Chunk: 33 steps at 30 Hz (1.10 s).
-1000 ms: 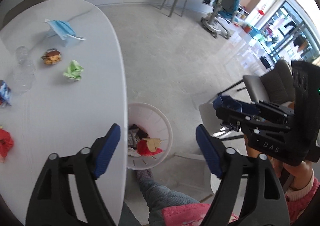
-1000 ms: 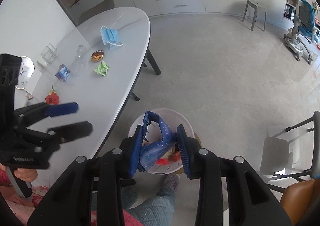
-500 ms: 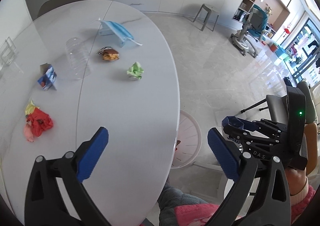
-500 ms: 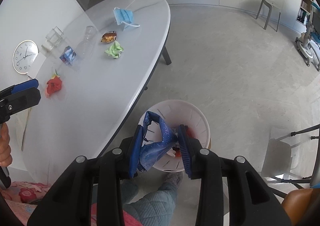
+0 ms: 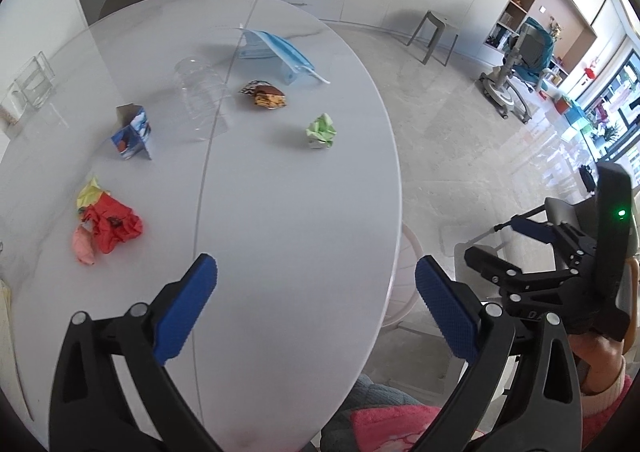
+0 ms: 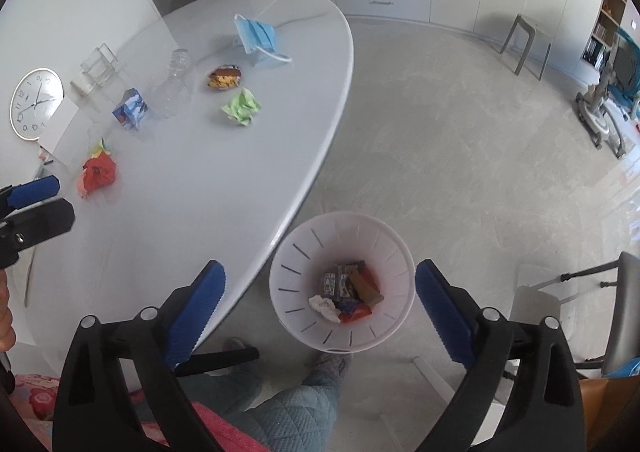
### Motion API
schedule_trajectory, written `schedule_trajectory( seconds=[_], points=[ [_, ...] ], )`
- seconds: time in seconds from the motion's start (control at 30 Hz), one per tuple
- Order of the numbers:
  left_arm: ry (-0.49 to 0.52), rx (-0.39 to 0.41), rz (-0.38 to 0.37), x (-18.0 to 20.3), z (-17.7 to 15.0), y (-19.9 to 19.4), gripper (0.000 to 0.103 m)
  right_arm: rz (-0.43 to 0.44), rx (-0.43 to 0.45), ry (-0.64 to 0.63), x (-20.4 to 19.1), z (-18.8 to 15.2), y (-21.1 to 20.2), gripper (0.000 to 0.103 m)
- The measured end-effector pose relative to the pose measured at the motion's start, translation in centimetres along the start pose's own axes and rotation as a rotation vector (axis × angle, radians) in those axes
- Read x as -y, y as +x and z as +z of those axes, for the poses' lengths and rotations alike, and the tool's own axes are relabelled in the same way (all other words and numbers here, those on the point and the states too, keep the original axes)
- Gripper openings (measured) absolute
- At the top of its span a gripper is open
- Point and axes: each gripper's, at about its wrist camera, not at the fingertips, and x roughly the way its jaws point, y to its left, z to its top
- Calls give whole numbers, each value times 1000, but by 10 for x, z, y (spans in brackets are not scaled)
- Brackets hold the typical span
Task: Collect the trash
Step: 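Move to the table and grasp the red crumpled paper with the right tool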
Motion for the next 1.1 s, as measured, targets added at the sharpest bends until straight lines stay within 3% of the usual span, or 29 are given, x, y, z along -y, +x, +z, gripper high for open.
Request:
schedule_trajectory(
  seconds=[0.2,0.43,0.8,1.1],
  points=[
    [-85,26,49,-43,-8,-12,95,45,36,-80,-42,25,-6,101],
    [-224,56,132,-112,-26,-27,95,133,21,-237,-118,50,13,101],
    [-459,57,251,-226,-59,-39,95,261,-38,-447,-238,84,63,100],
    [-522,24,258,-271,-65,-16,95,288,-129,-548,-309,107,127,100]
  ],
)
